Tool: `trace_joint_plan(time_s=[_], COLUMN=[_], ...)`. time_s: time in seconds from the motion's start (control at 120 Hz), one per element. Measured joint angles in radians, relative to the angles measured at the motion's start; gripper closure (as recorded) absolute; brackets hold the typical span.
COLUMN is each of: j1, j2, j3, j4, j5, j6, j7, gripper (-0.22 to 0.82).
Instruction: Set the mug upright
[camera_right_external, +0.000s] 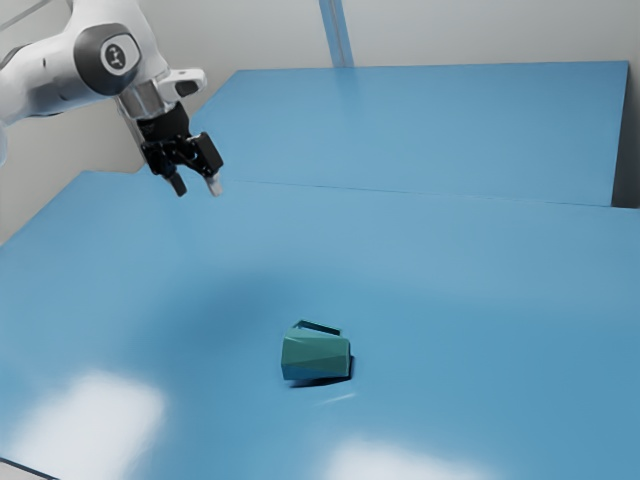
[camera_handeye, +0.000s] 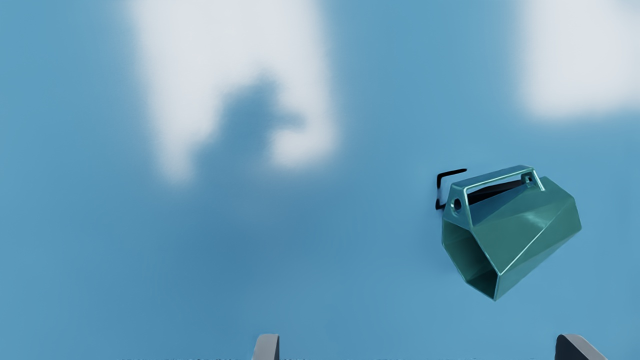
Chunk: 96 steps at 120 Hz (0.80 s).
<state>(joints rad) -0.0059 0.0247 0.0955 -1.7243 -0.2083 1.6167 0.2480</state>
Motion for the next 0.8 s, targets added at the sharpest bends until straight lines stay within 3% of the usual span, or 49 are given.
trace_joint_plan(time_s=[0.233, 0.45, 0.8], j1=[0.015, -0.004, -0.009], j2=[-0.149, -0.214, -0.2], j3=[0.004, -0.007, -0.01], j4=[-0.351, -0.6, -0.781], j5=[-0.171, -0.37, -0.605], j6=[0.17, 0.397, 0.528], j7=[0.011, 0.037, 0.111], gripper=[0.0, 0.0, 0.0])
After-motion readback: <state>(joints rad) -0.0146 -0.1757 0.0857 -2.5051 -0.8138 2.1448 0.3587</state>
